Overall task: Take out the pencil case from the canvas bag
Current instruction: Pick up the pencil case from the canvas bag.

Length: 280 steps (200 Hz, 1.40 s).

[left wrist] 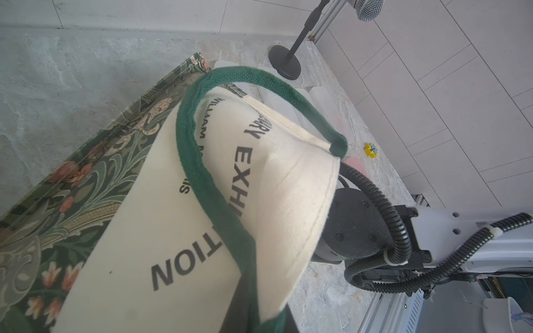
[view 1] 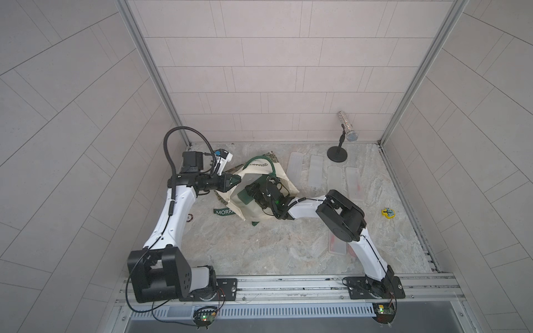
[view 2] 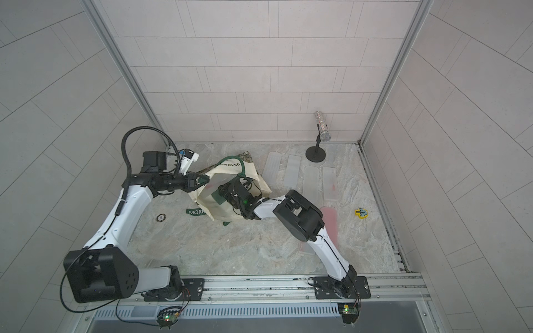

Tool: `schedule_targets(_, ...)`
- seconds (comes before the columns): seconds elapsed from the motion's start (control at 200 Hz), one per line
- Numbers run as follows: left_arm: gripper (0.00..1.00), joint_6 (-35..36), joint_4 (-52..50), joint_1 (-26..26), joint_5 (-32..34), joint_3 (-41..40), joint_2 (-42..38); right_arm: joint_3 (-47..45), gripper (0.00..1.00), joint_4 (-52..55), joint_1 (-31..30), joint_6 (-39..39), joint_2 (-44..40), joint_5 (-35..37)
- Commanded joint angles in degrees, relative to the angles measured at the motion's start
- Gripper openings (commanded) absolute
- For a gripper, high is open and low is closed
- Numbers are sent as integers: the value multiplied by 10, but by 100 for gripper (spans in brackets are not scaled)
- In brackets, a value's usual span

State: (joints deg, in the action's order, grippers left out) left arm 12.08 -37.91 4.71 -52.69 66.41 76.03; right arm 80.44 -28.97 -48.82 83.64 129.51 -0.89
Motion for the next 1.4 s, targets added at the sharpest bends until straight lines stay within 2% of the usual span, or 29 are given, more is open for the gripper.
schedule_targets(0.0,0,12,7,-4,-43,-1,-20,-14,81,-10,-1,11,-23,37)
schedule_targets(0.19,0,13,7,-4,-46,-4,-14,-20,74,-33,-3,9,-22,40)
schedule_targets(0.38,0,15,8,-4,-44,-6,-13,-7,66,-15,-11,-45,-43,59)
schedule_targets(0.605,0,16,7,-4,-44,-7,-8,-12,64,-4,-16,-43,-42,69)
schedule_targets(0.771,0,14,7,-3,-53,-6,-9,19,63,-21,-7,-64,-15,28)
schedule_targets(1.176,0,12,8,-3,-59,-8,-6,32,61,-22,7,46,48,8)
schedule_targets(1.396,0,13,9,-3,-54,-9,-10,28,66,-19,9,72,54,-5)
